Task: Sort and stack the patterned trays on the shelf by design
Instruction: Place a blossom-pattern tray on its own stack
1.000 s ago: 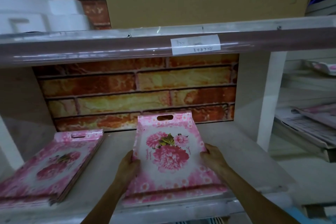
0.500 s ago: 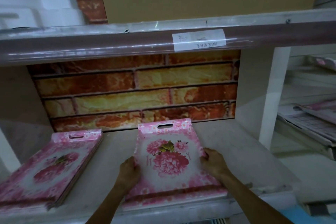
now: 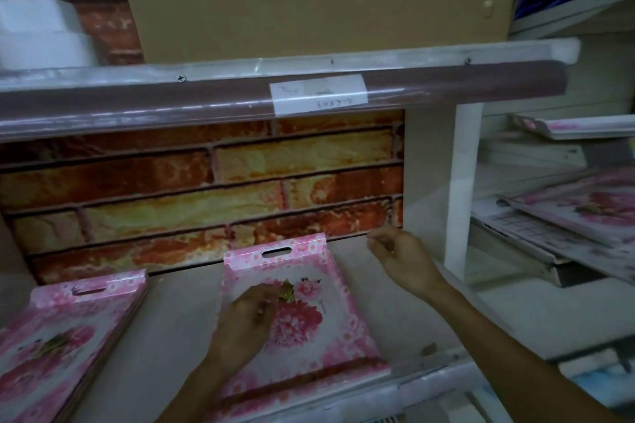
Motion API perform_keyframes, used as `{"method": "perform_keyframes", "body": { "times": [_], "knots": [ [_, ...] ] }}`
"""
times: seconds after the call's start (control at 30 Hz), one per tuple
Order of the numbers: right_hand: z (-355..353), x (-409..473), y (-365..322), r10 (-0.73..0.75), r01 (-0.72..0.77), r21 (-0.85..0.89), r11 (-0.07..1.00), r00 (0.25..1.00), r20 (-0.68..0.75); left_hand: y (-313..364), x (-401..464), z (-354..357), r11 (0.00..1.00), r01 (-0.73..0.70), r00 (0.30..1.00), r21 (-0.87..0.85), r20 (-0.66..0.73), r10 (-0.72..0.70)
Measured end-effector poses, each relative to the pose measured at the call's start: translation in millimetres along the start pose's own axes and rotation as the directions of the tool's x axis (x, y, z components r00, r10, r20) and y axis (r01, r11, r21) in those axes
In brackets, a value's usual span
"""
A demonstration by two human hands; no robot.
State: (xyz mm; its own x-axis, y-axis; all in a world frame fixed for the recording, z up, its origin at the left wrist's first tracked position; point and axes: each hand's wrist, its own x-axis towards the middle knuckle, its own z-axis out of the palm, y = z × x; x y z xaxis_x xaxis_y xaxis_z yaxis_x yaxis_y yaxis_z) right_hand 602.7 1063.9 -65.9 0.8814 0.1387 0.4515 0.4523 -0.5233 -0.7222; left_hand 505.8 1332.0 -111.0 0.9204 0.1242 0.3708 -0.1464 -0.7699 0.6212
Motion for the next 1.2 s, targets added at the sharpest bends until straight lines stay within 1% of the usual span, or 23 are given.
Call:
{"method": "perform_keyframes", "body": {
  "times": [0.07, 0.23, 0.3, 0.4, 0.53, 0.63, 0.73, 0.8, 0.87, 0.93, 1.0, 1.07, 1.13, 1.2],
  "knots": [
    [-24.6, -2.5, -5.9, -0.037, 0.037, -0.012, 0.999, 0.998, -0.050, 17.9, 3.9, 12.7, 0.998, -0.057, 0.998, -0.015, 0.016, 0.057],
    [-95.8, -16.0, -8.8, -0.169, 0.162, -0.055, 0.985, 0.973, -0.159, 67.0, 16.2, 54.9, 0.981, -0.070, 0.993, -0.180, 0.085, 0.087],
    [-127.4, -23.0, -7.3, -0.187, 0.179, -0.057, 0.982, 0.964, -0.192, 93.0, 20.3, 73.6, 0.955, -0.055, 0.990, -0.292, 0.109, 0.090],
    [-177.0, -33.8, 0.1, -0.230, 0.219, -0.073, 0.973, 0.947, -0.222, 138.5, 25.9, 101.8, 0.887, -0.016, 0.990, -0.461, 0.115, 0.077],
    [-246.5, -43.5, 19.4, -0.305, 0.266, -0.183, 0.947, 0.922, -0.239, 201.7, 27.9, 137.3, 0.804, 0.000, 0.993, -0.595, 0.098, 0.072],
    [-298.9, -45.7, 40.0, -0.348, 0.279, -0.264, 0.923, 0.898, -0.268, 248.3, 29.4, 162.5, 0.772, 0.025, 0.989, -0.635, 0.126, 0.071],
    [-347.5, -42.6, 60.4, -0.405, 0.290, -0.376, 0.880, 0.872, -0.276, 292.8, 31.7, 185.0, 0.743, 0.016, 0.982, -0.669, 0.150, 0.114],
    [-378.9, -34.1, 76.6, -0.443, 0.275, -0.497, 0.823, 0.858, -0.260, 321.7, 32.8, 198.4, 0.718, 0.006, 0.979, -0.696, 0.151, 0.139],
    [-409.2, -20.1, 97.8, -0.488, 0.233, -0.667, 0.708, 0.844, -0.224, 347.0, 32.7, 210.5, 0.697, 0.001, 0.976, -0.717, 0.152, 0.154],
    [-437.7, -5.7, 117.5, -0.451, 0.134, -0.814, 0.565, 0.877, -0.168, 367.0, 30.9, 221.1, 0.686, -0.001, 0.973, -0.727, 0.157, 0.168],
    [-460.5, 6.8, 132.2, -0.333, 0.038, -0.887, 0.461, 0.933, -0.133, 383.5, 28.4, 229.5, 0.672, -0.001, 0.972, -0.740, 0.158, 0.176],
    [-476.8, 18.0, 143.4, -0.203, -0.023, -0.927, 0.375, 0.973, -0.106, 396.6, 27.3, 235.5, 0.664, 0.000, 0.972, -0.748, 0.157, 0.177],
    [-484.9, 26.6, 152.1, -0.119, -0.042, -0.948, 0.317, 0.989, -0.084, 406.6, 28.8, 238.9, 0.661, 0.000, 0.972, -0.750, 0.155, 0.175],
    [-487.3, 33.1, 158.9, -0.088, -0.047, -0.947, 0.319, 0.993, -0.079, 413.3, 31.1, 240.6, 0.650, 0.015, 0.973, -0.759, 0.160, 0.164]
  ]
}}
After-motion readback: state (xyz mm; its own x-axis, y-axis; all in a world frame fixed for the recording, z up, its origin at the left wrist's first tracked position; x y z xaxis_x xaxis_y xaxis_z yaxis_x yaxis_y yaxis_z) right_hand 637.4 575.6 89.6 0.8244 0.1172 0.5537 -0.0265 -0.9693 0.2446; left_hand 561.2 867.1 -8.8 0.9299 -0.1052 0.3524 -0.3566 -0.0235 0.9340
